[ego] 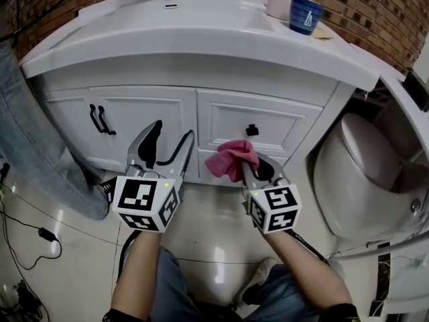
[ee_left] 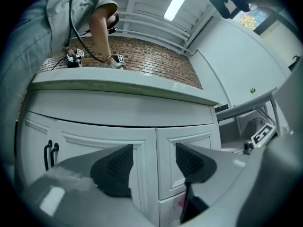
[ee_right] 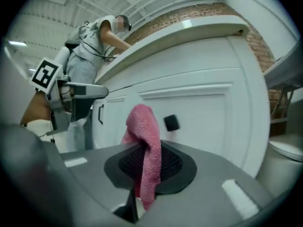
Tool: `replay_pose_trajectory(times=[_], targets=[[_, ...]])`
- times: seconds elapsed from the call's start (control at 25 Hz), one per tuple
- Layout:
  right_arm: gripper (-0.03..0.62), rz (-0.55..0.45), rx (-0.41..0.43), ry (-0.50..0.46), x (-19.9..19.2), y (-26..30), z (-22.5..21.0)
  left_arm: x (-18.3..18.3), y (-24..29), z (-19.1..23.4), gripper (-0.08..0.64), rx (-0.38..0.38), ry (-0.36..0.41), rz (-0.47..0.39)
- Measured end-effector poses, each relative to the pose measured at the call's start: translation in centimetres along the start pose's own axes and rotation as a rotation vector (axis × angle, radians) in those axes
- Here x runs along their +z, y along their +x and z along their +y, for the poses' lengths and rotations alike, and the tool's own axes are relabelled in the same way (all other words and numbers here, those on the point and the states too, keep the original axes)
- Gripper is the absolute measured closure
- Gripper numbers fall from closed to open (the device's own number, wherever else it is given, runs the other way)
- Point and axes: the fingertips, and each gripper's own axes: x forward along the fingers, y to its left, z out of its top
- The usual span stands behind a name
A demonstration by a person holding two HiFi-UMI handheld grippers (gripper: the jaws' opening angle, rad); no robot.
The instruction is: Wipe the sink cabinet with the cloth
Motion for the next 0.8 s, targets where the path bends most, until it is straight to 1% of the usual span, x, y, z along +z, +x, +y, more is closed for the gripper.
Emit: replay_pose_trajectory(times=[0.04,0.12,0.24,0.32,0.44,0.56,0.64,0.72,0.8], targets=[[0.548,-0.001,0.036,-0.013,0.1,1.1,1.8,0.1,-0.2,0.2,0.279,0.006,-0.001,-0.002],[0.548,-0.008,0.071,-0.025,0.5,3.3,4.4,0.3,-0.5,0.5,0.279,0.015,0.005,-0.002],[0.549,-0.036,0.075,-0.056,1.6,6.4,6.6,0.9,-1.6,1.3,0.279,0.030,0.022,-0.003],[0.549,-0.039,0.055,-0.084,1.7,8.1,6.9,1.6,-2.5,2.0,0.279,0.045,0.027,-0.013],[0.548,-0.033,-0.011,-0.093,0.8,9.0,5.2,2.2,-3.3,3.0,0.279,0.063,0.028,-0.027],[0.545,-0.044,-0.102,-0.186,-0.2,7.7,2.9,1.2,-3.2,3.5,0.281,0.068,0.036,-0.003],[0.545,-0.033,-0.167,-0.177,-1.3,6.1,0.0,0.5,-2.9,3.5,0.281,0.065,0.031,0.013],[0.545,-0.021,-0.231,-0.169,-2.1,4.0,-3.4,0.5,-2.4,3.0,0.280,0.054,0.022,0.008],[0.546,-0.001,-0.310,-0.132,-2.9,1.4,-7.5,0.5,-1.9,2.1,0.280,0.035,0.018,0.000]])
